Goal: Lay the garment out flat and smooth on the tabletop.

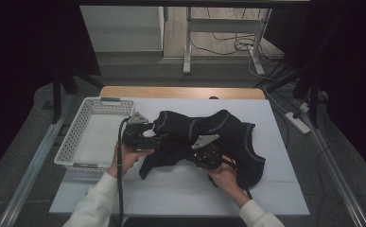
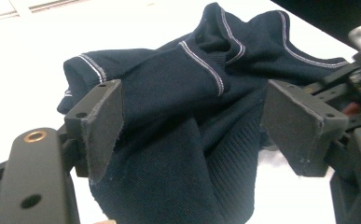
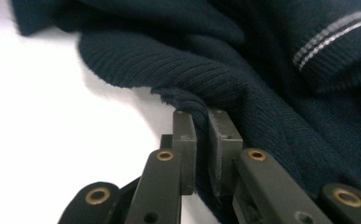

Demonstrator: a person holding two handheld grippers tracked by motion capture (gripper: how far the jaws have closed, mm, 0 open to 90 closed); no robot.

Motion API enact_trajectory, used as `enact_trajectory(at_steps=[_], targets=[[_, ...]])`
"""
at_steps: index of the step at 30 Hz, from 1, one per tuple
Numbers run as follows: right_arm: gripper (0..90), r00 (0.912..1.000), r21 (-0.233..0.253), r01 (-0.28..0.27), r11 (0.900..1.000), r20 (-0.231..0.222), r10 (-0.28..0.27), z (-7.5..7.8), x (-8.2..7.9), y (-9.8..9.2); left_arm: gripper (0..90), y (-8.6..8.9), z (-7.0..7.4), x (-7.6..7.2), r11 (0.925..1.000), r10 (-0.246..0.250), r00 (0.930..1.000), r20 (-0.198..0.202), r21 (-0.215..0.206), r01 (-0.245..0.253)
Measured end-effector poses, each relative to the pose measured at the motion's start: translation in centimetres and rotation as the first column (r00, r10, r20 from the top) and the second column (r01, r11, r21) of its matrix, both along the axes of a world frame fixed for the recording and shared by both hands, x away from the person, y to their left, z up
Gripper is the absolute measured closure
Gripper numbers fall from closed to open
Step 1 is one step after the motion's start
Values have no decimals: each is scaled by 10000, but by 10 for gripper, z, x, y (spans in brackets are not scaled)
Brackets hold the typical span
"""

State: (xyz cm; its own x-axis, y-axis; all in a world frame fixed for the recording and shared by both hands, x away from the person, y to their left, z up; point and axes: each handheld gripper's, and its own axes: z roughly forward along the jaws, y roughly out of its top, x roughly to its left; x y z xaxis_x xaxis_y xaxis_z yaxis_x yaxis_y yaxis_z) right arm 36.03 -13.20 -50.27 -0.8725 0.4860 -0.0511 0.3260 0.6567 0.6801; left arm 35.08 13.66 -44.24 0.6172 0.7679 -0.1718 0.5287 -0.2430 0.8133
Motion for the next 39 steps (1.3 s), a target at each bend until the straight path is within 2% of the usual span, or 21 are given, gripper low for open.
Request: enact_trajectory(at_steps=[3, 6, 9, 15, 19, 22, 30, 35, 39], targets=[[827, 9998, 429, -61, 9991, -189, 70, 6, -8, -6, 224, 1, 0, -1, 10000, -54, 10000, -3, 22, 54], [827, 9990, 645, -262, 9976, -338, 284, 10, -24, -16, 225, 1, 1, -1, 10000, -51, 10000, 34, -7, 51], [828, 9974, 378, -497, 9980, -497, 515, 7, -42, -26, 225, 0, 2, -2, 10000, -67, 10000, 43, 16, 67], [827, 9945, 417, -719, 9965, -727, 748, 5, -64, -45, 221, 1, 3, -2, 10000, -55, 10000, 72, 42, 55], [827, 9938, 36, -941, 9956, -596, 941, 7, -78, -51, 220, 3, 2, -1, 10000, -4, 10000, -1, 34, 4], [827, 9938, 81, -941, 9955, -583, 944, 9, -87, -60, 218, 3, 1, -2, 10000, -4, 10000, -3, 33, 4], [826, 9973, 151, -479, 9987, -550, 487, 9, -102, -91, 217, 3, 2, -2, 10000, 0, 10000, 10, 53, 0], [827, 9978, 21, -441, 9990, -485, 442, 8, -105, -97, 215, 3, 2, -2, 10000, 45, 10000, -2, 45, -45], [829, 9986, -100, -419, 9991, -333, 416, 14, -112, -104, 216, 6, 2, -3, 9998, 180, 9998, 42, -1, -180]])
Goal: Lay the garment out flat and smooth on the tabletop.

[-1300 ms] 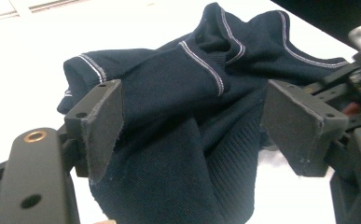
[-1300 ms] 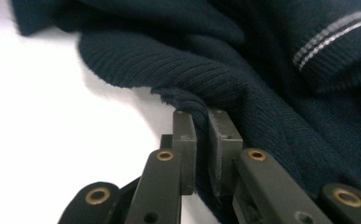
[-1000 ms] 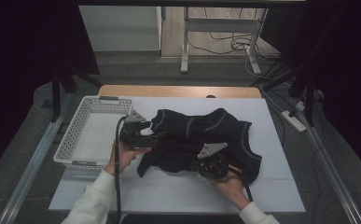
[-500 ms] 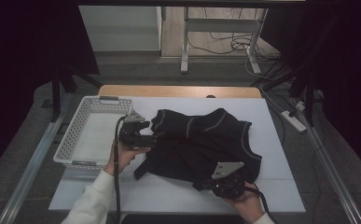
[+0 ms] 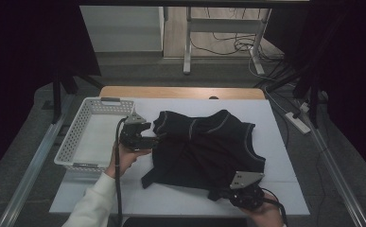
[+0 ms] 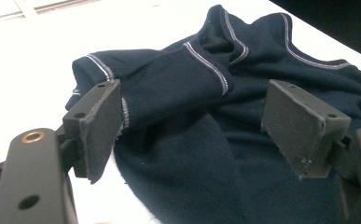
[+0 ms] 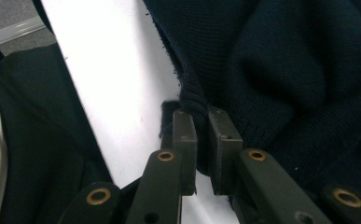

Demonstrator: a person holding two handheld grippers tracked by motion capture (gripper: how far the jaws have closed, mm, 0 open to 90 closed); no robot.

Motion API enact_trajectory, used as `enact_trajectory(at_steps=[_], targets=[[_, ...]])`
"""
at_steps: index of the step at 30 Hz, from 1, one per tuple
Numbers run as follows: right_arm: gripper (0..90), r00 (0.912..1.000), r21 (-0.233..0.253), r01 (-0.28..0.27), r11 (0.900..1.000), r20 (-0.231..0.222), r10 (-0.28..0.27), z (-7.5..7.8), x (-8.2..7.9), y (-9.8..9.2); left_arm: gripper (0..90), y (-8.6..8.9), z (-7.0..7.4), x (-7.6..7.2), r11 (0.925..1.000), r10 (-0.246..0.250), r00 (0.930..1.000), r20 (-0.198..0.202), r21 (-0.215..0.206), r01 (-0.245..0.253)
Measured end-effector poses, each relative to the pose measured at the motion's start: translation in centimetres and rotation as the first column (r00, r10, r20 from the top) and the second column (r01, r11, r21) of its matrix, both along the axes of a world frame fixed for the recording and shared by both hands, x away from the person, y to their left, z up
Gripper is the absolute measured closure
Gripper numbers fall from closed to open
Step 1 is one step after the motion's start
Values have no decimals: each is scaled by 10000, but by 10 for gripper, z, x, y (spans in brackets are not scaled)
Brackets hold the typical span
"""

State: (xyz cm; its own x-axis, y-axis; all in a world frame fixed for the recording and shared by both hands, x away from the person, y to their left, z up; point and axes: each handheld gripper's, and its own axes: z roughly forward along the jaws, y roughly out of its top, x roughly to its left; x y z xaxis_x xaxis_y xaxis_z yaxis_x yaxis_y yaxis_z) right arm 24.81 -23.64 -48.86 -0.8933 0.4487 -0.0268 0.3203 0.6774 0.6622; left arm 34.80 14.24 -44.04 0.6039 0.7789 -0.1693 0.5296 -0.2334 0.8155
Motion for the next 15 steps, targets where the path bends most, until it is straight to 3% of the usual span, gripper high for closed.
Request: enact_trajectory(at_steps=[5, 11, 13, 15], targets=[[829, 9988, 42, 458, 9989, -167, -458, -6, -2, -18, 216, 0, -1, 1, 9999, 103, 9999, -121, 9, -103], [812, 9993, 52, 358, 9993, -83, -357, -7, -2, -12, 215, -1, 0, 0, 10000, 97, 9999, -42, 10, -96], [742, 9995, 248, 311, 9992, -58, -310, -6, -2, -11, 215, 0, 0, 1, 9999, 113, 9999, -83, -6, -113], [604, 9997, 742, 257, 9969, -58, -254, -2, -2, -6, 215, 0, -1, 2, 9999, 155, 9998, -110, -28, -156]])
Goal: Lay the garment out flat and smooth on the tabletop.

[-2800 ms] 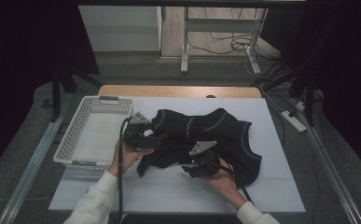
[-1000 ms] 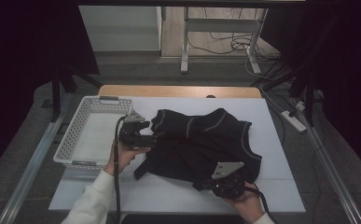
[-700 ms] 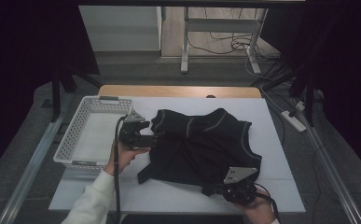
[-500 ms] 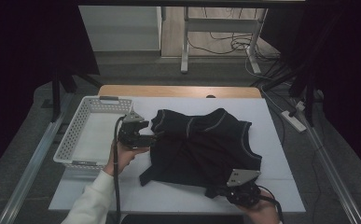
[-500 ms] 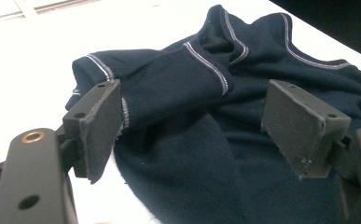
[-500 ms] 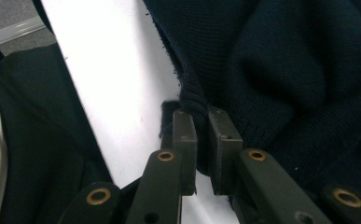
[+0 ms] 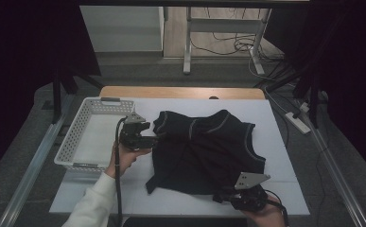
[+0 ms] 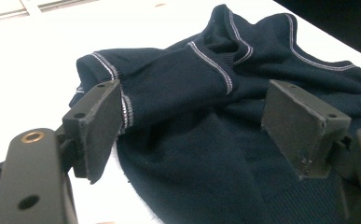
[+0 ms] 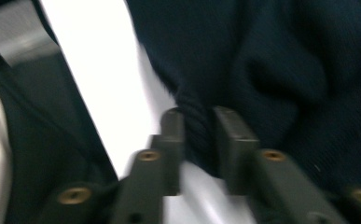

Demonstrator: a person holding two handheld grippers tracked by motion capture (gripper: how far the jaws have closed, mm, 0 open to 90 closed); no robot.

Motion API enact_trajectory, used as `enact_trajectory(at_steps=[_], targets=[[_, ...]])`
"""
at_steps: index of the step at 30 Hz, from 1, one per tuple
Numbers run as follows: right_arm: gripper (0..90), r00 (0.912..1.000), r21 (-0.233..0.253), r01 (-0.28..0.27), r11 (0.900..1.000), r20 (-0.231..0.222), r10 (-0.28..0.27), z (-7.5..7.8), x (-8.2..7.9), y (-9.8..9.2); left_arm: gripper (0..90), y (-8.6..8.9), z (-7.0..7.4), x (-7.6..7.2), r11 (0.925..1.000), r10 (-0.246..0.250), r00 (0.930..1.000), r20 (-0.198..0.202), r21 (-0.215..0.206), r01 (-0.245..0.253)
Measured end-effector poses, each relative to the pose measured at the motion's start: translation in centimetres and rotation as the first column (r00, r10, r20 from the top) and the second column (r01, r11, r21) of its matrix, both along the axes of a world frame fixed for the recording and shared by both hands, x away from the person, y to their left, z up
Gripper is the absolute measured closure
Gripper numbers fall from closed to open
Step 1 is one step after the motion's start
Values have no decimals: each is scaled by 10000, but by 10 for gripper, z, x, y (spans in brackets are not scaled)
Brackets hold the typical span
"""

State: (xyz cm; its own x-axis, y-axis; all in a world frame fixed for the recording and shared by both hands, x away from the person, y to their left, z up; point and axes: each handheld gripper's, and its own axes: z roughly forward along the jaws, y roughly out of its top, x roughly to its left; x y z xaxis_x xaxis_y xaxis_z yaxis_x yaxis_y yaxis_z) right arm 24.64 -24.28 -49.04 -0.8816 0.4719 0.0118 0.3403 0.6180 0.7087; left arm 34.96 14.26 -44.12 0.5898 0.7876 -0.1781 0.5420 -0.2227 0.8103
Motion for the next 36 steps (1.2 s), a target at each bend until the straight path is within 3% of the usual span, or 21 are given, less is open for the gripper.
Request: enact_trajectory(at_steps=[4, 8, 16, 19, 26, 30, 36], targets=[[415, 9993, 626, -4, 9980, 365, -18, 10, 0, 14, 214, -1, 1, 0, 10000, -36, 10000, 48, 48, 36], [376, 9992, 749, -169, 9971, 367, 142, 12, 7, 35, 212, -3, 1, 0, 9999, -77, 10000, 45, 83, 76], [335, 9942, -34, -1074, 9942, -99, 1074, 1, 26, 92, 211, -3, 0, 1, 10000, -56, 10000, 46, 75, 56], [335, 9916, -102, -1282, 9917, -190, 1280, -1, 32, 107, 211, -2, 1, 0, 10000, -31, 10000, 44, 56, 31], [334, 9849, -791, -1710, 9821, -419, 1681, -21, 48, 151, 211, -2, 1, 1, 10000, -39, 10000, 55, 60, 39], [335, 9830, -1092, -1823, 9772, -430, 1786, -29, 52, 165, 211, -1, 1, 1, 10000, -24, 10000, 62, 39, 24], [350, 9836, -1243, -1804, 9757, -296, 1781, -33, 55, 170, 211, -1, 2, 0, 10000, -34, 9999, 98, 38, 34]])
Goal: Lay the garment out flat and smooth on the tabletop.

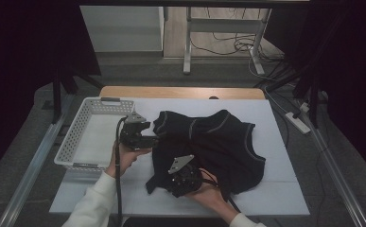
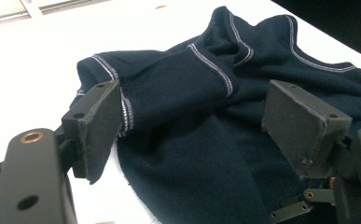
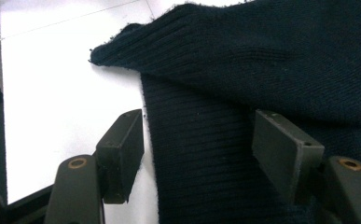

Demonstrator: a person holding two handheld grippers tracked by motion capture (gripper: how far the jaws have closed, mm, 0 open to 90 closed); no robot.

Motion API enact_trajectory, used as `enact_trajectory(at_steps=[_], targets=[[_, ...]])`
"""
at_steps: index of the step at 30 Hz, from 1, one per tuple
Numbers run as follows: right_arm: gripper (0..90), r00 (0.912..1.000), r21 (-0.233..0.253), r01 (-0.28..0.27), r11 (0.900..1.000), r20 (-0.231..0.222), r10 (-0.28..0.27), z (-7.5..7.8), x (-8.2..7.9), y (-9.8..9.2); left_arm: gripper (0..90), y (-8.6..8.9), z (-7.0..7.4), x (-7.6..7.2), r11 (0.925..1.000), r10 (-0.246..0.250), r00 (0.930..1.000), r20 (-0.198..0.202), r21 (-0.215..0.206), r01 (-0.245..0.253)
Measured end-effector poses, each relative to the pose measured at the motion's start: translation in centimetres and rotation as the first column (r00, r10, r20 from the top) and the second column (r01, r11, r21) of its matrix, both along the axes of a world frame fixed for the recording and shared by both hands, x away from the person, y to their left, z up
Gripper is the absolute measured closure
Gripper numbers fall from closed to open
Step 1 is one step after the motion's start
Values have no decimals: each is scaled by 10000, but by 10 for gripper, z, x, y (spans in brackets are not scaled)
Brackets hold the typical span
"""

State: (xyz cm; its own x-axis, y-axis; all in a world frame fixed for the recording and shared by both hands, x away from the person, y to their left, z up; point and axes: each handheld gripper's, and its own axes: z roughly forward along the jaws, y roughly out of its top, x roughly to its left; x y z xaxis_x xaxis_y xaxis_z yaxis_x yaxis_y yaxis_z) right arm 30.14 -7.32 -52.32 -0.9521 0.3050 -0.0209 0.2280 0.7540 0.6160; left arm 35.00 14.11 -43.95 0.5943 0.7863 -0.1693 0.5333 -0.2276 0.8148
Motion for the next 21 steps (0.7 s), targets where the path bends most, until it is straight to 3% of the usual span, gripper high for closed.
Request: enact_trajectory(at_steps=[10, 21], targets=[[434, 9992, -245, 28, 9997, 403, -18, -1, -1, 0, 211, 0, 0, 0, 10000, 2, 10000, -13, 7, -2], [782, 9955, -420, 13, 9991, 943, 27, 1, 0, -3, 211, 0, 0, -1, 10000, -10, 10000, -9, 7, 10]])
